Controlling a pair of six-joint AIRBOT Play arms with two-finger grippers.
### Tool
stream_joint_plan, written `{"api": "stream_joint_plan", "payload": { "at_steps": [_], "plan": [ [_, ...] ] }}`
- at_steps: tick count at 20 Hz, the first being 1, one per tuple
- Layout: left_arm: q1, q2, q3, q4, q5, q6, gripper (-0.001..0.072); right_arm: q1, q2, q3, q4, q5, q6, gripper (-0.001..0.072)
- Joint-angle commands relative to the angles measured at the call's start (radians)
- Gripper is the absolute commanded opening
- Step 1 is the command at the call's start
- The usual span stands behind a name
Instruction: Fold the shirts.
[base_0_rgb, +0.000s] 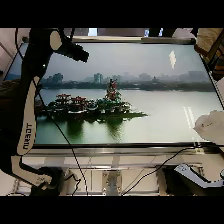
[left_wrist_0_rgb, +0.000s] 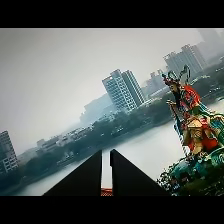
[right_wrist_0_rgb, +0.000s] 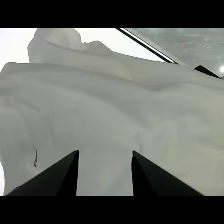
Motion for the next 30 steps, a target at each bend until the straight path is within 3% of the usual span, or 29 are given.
{"api": "stream_joint_plan", "payload": {
  "at_steps": [1, 25, 30],
  "plan": [
    [0.000, 0.001, 0.000, 0.000, 0.000, 0.000, 0.0069, 0.000, 0.000, 0.000, 0.000, 0.000, 0.000, 0.0381],
    [0.000, 0.001, 0.000, 0.000, 0.000, 0.000, 0.0069, 0.000, 0.000, 0.000, 0.000, -0.005, 0.000, 0.0381],
    [0.000, 0.001, 0.000, 0.000, 0.000, 0.000, 0.0069, 0.000, 0.000, 0.000, 0.134, -0.080, 0.000, 0.0381]
  ]
}}
